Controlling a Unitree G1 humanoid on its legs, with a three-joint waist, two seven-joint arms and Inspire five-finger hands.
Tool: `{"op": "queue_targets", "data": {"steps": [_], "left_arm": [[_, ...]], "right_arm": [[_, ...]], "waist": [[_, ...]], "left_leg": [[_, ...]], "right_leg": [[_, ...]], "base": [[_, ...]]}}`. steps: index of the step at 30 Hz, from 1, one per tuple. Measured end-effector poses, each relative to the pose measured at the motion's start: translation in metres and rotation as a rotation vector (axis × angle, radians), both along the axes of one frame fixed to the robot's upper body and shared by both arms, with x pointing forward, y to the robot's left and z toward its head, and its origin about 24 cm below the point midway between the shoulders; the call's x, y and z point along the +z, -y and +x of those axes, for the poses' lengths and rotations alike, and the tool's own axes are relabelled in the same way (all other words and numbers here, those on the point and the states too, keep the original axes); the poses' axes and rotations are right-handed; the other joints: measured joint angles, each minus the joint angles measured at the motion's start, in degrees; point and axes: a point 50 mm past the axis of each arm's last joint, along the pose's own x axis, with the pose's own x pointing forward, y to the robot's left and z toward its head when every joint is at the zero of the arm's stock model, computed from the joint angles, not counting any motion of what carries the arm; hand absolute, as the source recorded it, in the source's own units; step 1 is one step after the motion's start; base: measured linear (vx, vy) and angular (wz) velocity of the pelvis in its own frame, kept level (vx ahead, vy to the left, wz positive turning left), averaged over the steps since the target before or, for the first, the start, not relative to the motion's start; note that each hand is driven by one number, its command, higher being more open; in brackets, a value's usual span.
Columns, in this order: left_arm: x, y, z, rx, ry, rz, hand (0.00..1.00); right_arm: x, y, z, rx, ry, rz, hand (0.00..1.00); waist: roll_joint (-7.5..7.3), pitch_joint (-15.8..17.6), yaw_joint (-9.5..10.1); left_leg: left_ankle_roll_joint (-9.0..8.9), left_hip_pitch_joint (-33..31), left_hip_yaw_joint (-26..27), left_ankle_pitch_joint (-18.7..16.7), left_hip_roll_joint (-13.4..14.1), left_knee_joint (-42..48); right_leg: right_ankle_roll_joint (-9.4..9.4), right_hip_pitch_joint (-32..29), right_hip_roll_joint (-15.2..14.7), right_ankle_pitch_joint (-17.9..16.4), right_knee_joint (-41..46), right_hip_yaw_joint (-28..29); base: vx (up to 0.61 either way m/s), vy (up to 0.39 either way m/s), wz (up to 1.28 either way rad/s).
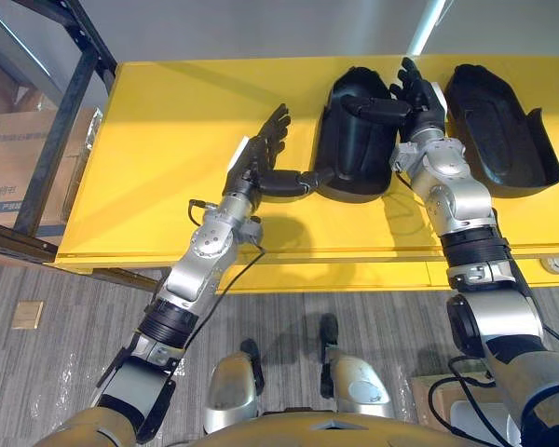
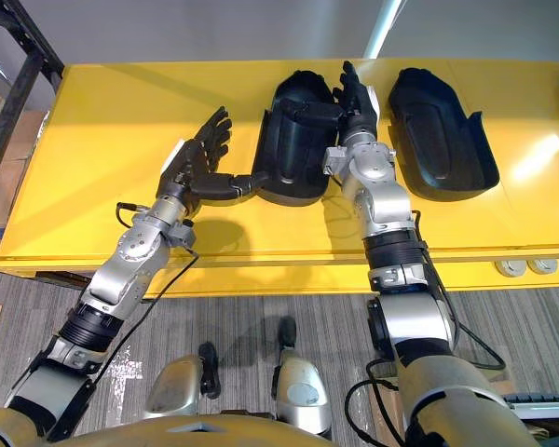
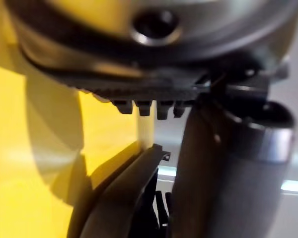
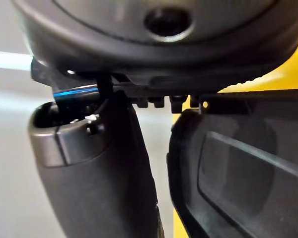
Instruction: Walk over and take three plastic housings, then place them on the shelf
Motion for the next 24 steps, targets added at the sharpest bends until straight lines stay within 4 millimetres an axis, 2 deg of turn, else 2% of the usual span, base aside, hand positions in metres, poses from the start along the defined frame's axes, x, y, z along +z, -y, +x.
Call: {"op": "queue_targets", "data": {"steps": [4,10,21,24], "left_arm": [[0.008,0.005,0.006,-0.054,-0.008,-0.046,1.00],[0.005,0.017,0.003,-0.103,-0.036,-0.064,1.00],[0.006,0.022,0.008,-0.124,-0.052,-0.072,1.00],[0.006,0.022,0.008,-0.125,-0.056,-0.076,1.00]], "right_arm": [[0.007,-0.004,0.002,0.027,0.011,0.002,1.00],[0.011,-0.010,0.007,0.055,0.006,-0.021,1.00],[0.018,-0.005,0.012,0.063,-0.005,-0.044,1.00],[0.019,-0.004,0.012,0.074,-0.006,-0.051,1.00]], "waist": [[0.47,0.38,0.00],[0.86,0.60,0.04],[1.04,0.69,0.41],[1.50,0.92,0.62]], "left_leg": [[0.01,0.30,0.19,0.02,-0.10,-0.04],[0.01,0.33,0.32,0.03,-0.01,-0.19],[-0.02,0.81,0.37,0.72,-0.25,-1.29],[-0.12,1.35,0.42,0.97,-0.24,-1.90]], "right_leg": [[-0.01,0.00,-0.08,0.00,0.27,0.24],[-0.06,-0.03,-0.04,-0.04,0.34,0.33],[-0.08,-0.01,-0.22,-0.05,0.49,0.15],[-0.30,0.20,-0.21,-0.21,0.73,0.10]], "base": [[0.00,0.000,0.00],[-0.03,0.000,-0.01],[0.00,0.000,0.00],[0.00,0.000,0.00]]}}
